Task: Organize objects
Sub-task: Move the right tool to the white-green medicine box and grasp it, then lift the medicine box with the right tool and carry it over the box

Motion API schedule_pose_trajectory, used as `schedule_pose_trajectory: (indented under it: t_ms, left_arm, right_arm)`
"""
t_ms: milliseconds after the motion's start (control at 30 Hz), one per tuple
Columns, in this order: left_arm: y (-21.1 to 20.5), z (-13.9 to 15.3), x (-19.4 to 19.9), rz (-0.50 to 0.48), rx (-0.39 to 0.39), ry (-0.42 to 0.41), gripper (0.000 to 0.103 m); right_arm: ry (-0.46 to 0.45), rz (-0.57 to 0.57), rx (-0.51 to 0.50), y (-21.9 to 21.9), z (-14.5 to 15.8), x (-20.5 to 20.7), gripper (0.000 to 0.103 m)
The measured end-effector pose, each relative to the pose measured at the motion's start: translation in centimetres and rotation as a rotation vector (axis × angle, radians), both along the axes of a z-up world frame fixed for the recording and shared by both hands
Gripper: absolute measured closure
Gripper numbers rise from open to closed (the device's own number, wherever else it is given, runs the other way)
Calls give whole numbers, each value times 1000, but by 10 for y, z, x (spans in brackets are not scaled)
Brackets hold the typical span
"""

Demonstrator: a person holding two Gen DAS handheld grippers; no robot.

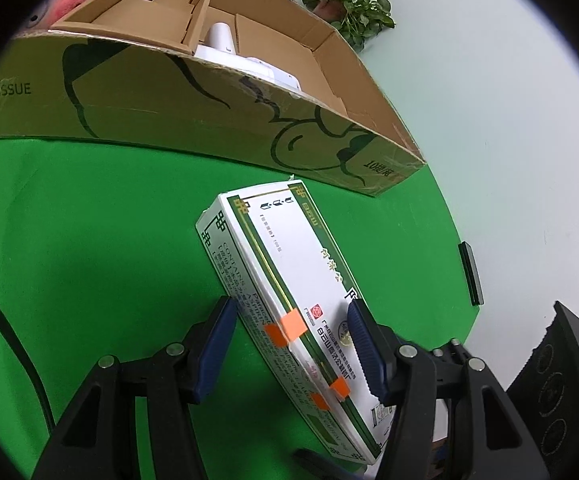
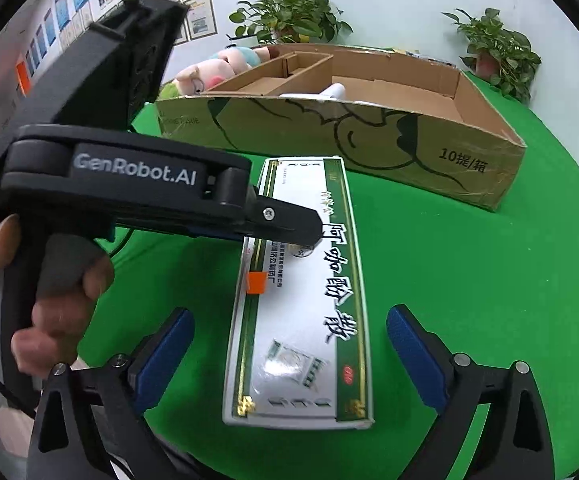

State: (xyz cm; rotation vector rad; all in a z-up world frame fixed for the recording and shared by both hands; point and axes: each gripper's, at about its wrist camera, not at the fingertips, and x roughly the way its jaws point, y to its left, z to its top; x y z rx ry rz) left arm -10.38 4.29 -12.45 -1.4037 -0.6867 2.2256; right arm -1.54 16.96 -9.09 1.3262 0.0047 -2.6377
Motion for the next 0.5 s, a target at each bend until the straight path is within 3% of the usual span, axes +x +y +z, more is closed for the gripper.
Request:
schedule_pose_trajectory:
  t_ms: [67,233,333,500]
  left_arm:
    - [0,0,0,4,8,-4,46]
    - [1,0,0,7,6,-2,46]
    - [2,0,1,10,6,-1,46]
    - [4,0,-1,7,27,-12,44]
  right_arm:
    - [-4,-13,5,-4,-3,-5,13]
    - [-45,-62,24,-4,-13,-12,40]
    - [-57,-73,6,-2,-12,-10,41]
    - [-96,-111,-144,14,-10,-8,41]
